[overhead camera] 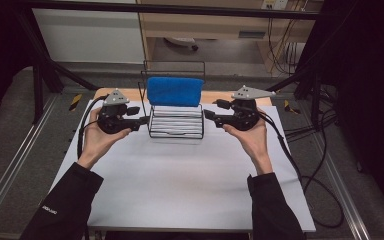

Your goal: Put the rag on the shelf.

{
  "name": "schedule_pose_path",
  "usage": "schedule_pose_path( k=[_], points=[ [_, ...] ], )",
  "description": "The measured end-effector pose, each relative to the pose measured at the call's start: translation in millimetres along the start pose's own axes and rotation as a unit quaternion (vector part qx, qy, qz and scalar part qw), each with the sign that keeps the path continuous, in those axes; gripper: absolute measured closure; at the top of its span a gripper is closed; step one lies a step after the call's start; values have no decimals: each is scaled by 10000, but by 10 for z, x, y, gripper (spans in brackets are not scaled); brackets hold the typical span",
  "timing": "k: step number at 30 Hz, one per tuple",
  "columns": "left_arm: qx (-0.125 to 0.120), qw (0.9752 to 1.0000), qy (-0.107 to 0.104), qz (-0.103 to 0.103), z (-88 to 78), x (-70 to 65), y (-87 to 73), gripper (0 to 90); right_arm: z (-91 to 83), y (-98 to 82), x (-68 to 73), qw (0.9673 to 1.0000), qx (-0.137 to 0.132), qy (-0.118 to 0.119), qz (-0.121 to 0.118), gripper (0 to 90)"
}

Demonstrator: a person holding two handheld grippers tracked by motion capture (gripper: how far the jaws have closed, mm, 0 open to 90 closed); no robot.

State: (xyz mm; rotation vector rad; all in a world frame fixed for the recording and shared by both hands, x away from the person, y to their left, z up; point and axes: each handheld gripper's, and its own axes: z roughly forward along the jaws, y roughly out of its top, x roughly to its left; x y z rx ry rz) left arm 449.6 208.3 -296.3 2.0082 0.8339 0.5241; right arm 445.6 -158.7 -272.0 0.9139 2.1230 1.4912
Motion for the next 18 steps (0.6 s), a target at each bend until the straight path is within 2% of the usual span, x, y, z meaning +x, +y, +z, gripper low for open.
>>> schedule_pose_path(
  k=[3,7,11,18],
  points=[
    [61,10000,43,-56,-12,9,-141,348,-50,-98,-30,9999,69,-90,23,272],
    [158,9998,-7,-137,-33,16,-341,279,-108,-237,-80,9996,191,-158,133,186],
    [289,9994,-37,-199,-49,12,-553,216,-153,-412,-127,9992,269,-118,266,112],
    [312,9986,-62,-432,-49,11,-949,123,-211,-787,-195,9977,390,-156,525,65]
  ],
)
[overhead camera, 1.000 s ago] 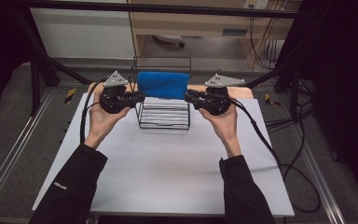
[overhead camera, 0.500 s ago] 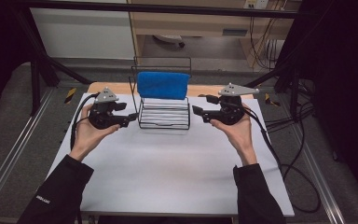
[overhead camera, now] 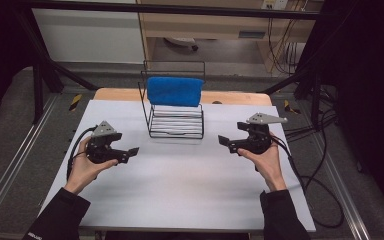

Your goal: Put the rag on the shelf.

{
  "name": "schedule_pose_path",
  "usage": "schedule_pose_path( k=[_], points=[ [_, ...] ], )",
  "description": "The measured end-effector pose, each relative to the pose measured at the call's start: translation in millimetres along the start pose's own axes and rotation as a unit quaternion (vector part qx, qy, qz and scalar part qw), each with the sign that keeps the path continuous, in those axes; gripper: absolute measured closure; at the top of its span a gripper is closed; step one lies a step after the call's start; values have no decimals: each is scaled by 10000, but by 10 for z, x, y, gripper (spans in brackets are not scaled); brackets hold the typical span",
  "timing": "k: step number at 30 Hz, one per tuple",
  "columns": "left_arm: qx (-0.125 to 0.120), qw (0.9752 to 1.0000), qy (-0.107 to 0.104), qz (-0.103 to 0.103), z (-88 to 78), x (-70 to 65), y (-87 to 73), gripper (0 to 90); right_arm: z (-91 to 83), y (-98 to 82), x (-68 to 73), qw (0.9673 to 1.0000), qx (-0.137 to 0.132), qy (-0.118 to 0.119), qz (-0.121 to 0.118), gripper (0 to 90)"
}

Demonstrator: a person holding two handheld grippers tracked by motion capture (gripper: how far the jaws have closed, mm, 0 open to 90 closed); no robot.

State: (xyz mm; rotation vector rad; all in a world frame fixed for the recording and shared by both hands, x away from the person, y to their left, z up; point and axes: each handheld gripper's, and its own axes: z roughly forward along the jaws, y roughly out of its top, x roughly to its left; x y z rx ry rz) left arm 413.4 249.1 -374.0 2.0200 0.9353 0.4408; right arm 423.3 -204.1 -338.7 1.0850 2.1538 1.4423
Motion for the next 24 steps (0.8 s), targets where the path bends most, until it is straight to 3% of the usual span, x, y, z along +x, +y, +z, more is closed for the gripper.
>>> schedule_pose_path(
  k=[13,24],
  points=[
    [-58,9995,61,-315,-92,111,-545,66,-99,-603,-112,9991,334,-70,259,8],
    [40,9995,94,-283,-166,142,-793,68,-271,-956,-202,9985,458,-129,280,7]
  ],
)
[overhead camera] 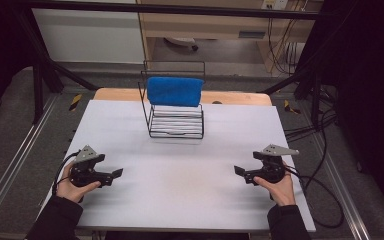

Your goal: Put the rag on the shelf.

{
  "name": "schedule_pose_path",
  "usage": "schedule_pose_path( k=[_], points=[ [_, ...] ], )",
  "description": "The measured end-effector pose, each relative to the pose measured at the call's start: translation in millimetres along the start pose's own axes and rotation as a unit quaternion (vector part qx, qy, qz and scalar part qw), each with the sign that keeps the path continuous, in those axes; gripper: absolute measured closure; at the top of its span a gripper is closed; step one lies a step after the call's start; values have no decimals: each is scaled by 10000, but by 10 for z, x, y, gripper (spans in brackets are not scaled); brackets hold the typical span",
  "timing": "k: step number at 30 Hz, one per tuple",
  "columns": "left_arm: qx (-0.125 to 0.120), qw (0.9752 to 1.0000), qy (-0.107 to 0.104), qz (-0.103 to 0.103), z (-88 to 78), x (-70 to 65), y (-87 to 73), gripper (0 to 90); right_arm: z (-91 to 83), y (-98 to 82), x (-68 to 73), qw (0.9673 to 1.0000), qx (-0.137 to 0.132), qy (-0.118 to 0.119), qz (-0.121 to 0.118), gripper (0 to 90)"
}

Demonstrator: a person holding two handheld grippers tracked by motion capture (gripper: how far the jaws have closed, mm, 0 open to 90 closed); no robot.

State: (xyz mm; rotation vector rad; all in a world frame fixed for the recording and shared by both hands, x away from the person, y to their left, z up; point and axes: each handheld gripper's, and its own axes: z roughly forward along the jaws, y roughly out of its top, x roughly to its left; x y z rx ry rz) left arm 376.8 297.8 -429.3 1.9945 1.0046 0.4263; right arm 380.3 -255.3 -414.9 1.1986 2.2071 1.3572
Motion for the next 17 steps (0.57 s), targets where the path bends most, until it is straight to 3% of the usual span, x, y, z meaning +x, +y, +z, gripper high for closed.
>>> schedule_pose_path(
  k=[9,17],
  points=[
    [130,9999,-37,77,35,-6,-128,69,-72,-330,-86,9998,129,99,115,7],
    [154,9998,-37,79,32,-9,-187,69,-81,-370,-76,9998,160,85,70,7]
  ],
)
